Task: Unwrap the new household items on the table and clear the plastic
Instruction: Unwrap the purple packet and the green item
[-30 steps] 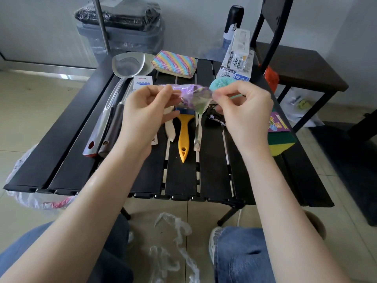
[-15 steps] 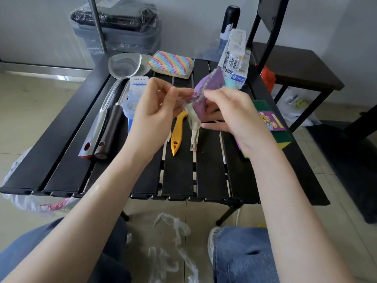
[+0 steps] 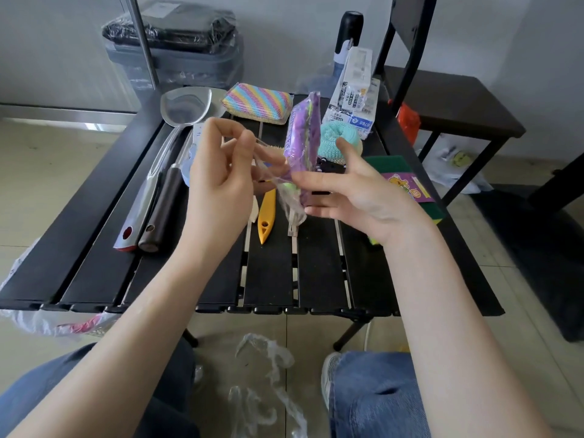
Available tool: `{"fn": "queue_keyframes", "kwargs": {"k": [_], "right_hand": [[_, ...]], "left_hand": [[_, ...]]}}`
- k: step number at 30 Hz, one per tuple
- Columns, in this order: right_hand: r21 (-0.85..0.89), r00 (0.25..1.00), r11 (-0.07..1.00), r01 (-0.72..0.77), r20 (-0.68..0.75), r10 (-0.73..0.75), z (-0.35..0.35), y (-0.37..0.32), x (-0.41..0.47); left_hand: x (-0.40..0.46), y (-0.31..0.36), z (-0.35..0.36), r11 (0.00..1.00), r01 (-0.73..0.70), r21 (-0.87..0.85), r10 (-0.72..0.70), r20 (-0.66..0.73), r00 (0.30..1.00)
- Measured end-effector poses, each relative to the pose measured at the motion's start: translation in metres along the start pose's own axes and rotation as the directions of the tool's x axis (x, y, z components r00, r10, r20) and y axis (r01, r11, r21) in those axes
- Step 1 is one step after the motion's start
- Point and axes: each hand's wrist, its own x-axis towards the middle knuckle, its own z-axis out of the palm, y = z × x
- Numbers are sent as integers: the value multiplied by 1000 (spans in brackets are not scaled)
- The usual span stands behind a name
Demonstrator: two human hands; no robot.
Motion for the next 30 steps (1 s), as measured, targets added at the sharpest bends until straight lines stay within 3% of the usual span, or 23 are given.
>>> {"fn": "queue_keyframes", "kwargs": {"k": [2, 6, 8, 11, 19, 24, 27, 30], "right_hand": [[-8, 999, 1000, -5, 42, 5, 2, 1, 0], [66, 990, 989, 135, 34, -138, 11, 6, 4], [5, 983, 983, 181, -11, -181, 12, 7, 4], [-84, 975, 973, 216, -36, -219, 9, 8, 7], [-184, 961, 956, 228, -117, -252, 12, 6, 8], [-178, 966, 963, 201, -127, -225, 11, 6, 8], [-222, 962, 950, 221, -110, -250, 11, 4, 5], [-228, 957, 940, 255, -79, -279, 12, 4, 3]], "left_hand": [[4, 0, -3, 1000, 7, -2, -7, 16, 1000], [6, 3, -3, 994, 100, -39, -94, 127, 987], [6, 1, -5, 980, 180, -83, -152, 267, 951], [8, -2, -12, 986, 165, -25, -143, 376, 915], [14, -4, -19, 995, 72, 73, -85, 189, 978], [11, -9, -15, 913, -159, 374, 158, 34, 987], [10, -14, -15, 898, -99, 429, 143, -72, 987], [9, -16, -10, 946, 22, 323, 15, -112, 994]]}}
